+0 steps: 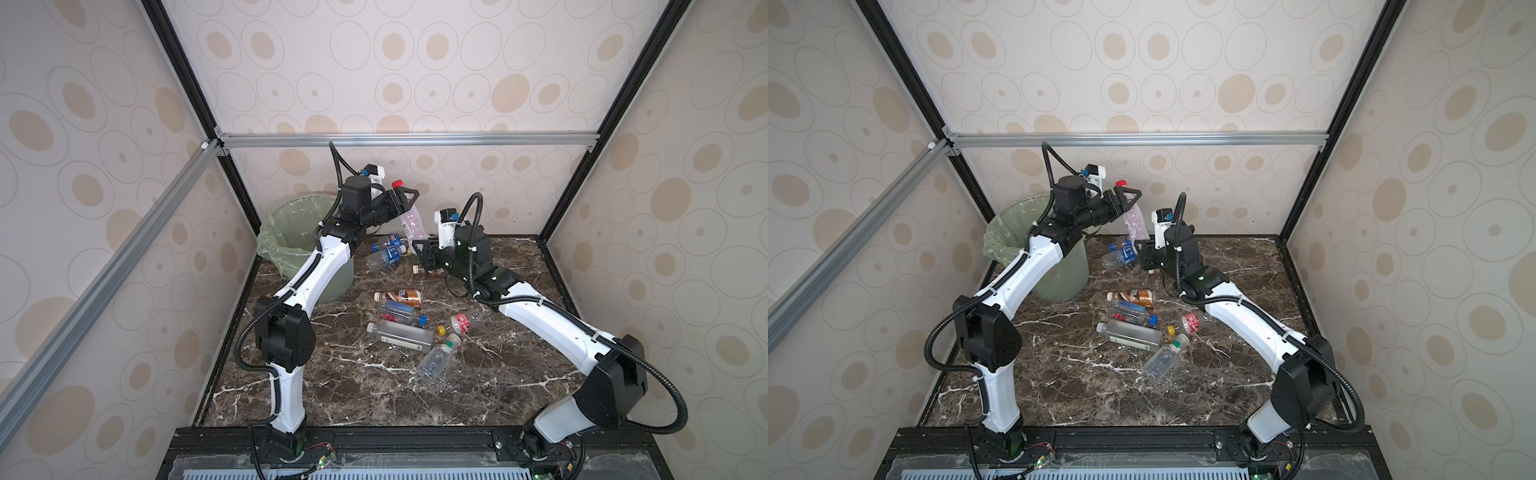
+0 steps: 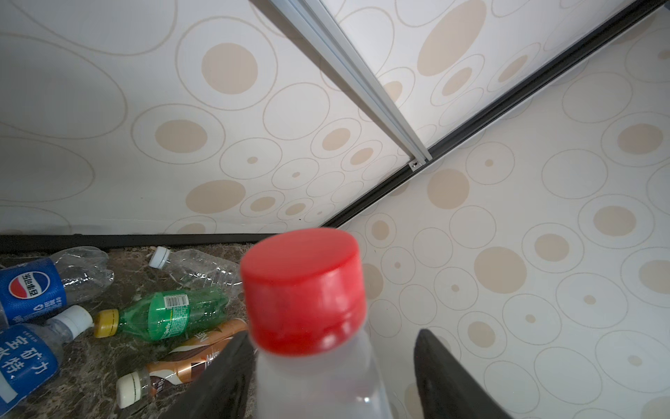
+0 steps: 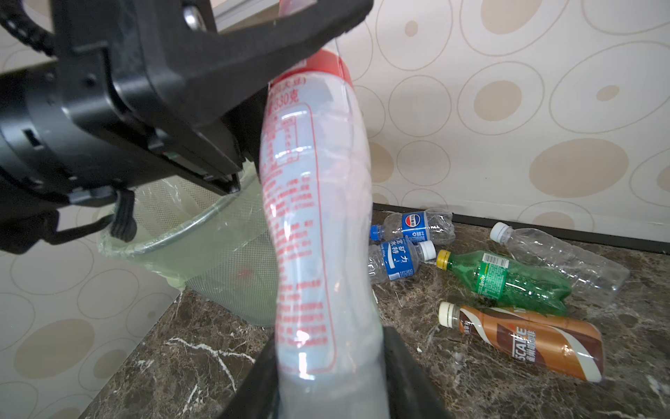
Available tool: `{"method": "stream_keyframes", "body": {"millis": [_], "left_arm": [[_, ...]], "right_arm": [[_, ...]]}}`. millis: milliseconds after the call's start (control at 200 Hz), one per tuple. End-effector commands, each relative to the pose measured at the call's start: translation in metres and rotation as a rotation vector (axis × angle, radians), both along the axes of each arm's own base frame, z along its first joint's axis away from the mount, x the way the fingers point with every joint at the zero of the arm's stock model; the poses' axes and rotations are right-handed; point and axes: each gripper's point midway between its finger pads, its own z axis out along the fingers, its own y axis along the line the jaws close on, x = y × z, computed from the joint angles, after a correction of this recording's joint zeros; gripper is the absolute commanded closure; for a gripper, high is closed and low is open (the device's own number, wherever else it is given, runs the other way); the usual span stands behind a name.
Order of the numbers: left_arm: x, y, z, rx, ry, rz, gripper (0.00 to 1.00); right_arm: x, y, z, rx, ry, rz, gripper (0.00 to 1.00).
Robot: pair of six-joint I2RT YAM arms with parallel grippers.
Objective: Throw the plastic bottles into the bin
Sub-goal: 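Grasp the red cap with left gripper while right gripper holds bottle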
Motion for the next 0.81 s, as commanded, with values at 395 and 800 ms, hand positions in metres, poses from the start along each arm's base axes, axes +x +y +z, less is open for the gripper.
{"method": "stream_keyframes", "body": {"millis": [395, 800], "left_arm": [[-0.010, -0.002, 0.031, -0.018, -0.085, -0.022, 0.73], [-0.007, 0.007, 0.038, 0.074, -0.130, 0.024, 0.82]], "right_arm": [[-0.005, -0.007, 0.001, -0.026, -0.037, -0.007, 0.55], [-0.009, -0.014, 0.008, -0.040, -0.063, -0.024, 0.22]]}}
